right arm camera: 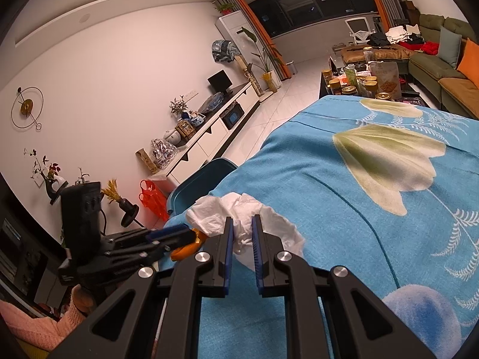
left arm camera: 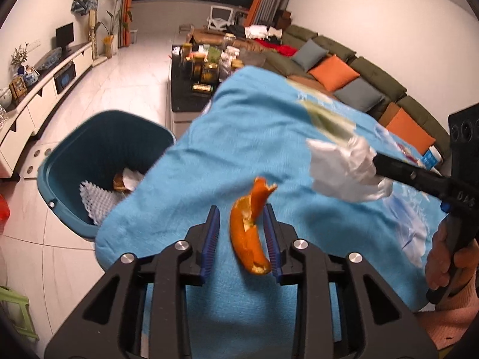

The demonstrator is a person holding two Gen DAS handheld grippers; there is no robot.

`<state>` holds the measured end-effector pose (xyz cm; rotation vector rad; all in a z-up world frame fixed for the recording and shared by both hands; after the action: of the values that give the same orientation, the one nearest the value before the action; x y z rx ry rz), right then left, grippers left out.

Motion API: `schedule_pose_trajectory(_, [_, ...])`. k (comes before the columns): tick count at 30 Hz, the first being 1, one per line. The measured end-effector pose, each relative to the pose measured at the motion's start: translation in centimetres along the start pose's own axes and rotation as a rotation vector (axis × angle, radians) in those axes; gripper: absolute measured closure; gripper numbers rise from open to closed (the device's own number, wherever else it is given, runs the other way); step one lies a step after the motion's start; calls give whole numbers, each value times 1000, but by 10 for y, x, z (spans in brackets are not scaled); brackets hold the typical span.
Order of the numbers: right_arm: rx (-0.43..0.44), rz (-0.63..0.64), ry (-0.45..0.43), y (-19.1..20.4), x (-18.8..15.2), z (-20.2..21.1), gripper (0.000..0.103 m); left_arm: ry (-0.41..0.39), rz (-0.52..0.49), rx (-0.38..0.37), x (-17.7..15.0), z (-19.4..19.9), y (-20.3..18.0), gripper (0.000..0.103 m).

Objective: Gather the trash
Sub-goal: 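Lift the orange peel and tissue and carry both over the teal bin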

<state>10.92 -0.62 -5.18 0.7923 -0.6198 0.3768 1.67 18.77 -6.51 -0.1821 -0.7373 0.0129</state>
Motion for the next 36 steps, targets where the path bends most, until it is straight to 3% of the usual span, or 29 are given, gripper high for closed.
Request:
schedule_pose_trajectory(6, [2,5,6,2,1,-1,92,9,28,-13,-4,-5,5,84])
schedule_pose_trajectory(19, [20,41,8,18,10,-8,92,-33,34,1,-1,13,10,87])
schedule_pose_trajectory(36, [84,88,53,49,30,-49,92,-107,91,132,19,36,62,87])
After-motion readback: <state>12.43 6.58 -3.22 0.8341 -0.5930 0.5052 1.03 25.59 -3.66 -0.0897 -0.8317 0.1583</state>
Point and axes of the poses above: each gripper's, at about its wrist camera, not at the fingertips, and z roughly against the way its jaws point, y to its left, x to its top, the point moved 4 cm from there along -z, roughly the way its jaws point, and after that the axes turned 6 degrees about -z, right-handed, at the moved point
